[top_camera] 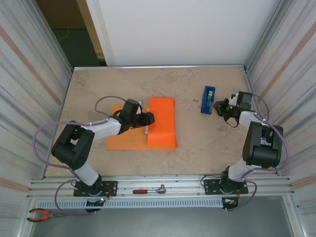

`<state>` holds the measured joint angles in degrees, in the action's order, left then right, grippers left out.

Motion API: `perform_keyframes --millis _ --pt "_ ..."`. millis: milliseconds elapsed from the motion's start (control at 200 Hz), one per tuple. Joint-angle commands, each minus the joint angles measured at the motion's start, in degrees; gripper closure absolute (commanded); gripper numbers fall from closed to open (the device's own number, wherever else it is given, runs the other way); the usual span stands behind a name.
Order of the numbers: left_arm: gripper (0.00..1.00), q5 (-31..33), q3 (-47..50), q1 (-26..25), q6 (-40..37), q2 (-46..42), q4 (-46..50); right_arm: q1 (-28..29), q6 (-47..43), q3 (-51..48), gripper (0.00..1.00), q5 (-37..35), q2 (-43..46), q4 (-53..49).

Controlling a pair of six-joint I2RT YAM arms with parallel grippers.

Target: Wrap the gift box in paper

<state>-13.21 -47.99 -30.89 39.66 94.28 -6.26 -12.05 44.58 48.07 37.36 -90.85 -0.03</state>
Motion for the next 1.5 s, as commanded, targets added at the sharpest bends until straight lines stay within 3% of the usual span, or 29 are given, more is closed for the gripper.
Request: perform_keyframes --millis 0,401,807,1493 --pt "0.49 3.2 2.0 -0.4 -1.3 0.9 7.8 -0.6 0.9 -0.1 0.89 0.3 0.8 0.3" --pt "0.49 3.2 2.2 -0.4 -1.7 0.6 7.9 -1.3 -2.5 -6.6 0.91 0.8 6.5 -5.0" --pt "0.49 3.3 2.3 -0.4 -1.5 0.6 7.9 -0.3 -3.5 -6.7 0.91 1.8 6.1 -6.0" --pt "0.49 3.6 3.0 -0.4 -1.5 0.2 7.9 11.1 -4.5 0.1 0.92 -0.3 4.3 -9.2"
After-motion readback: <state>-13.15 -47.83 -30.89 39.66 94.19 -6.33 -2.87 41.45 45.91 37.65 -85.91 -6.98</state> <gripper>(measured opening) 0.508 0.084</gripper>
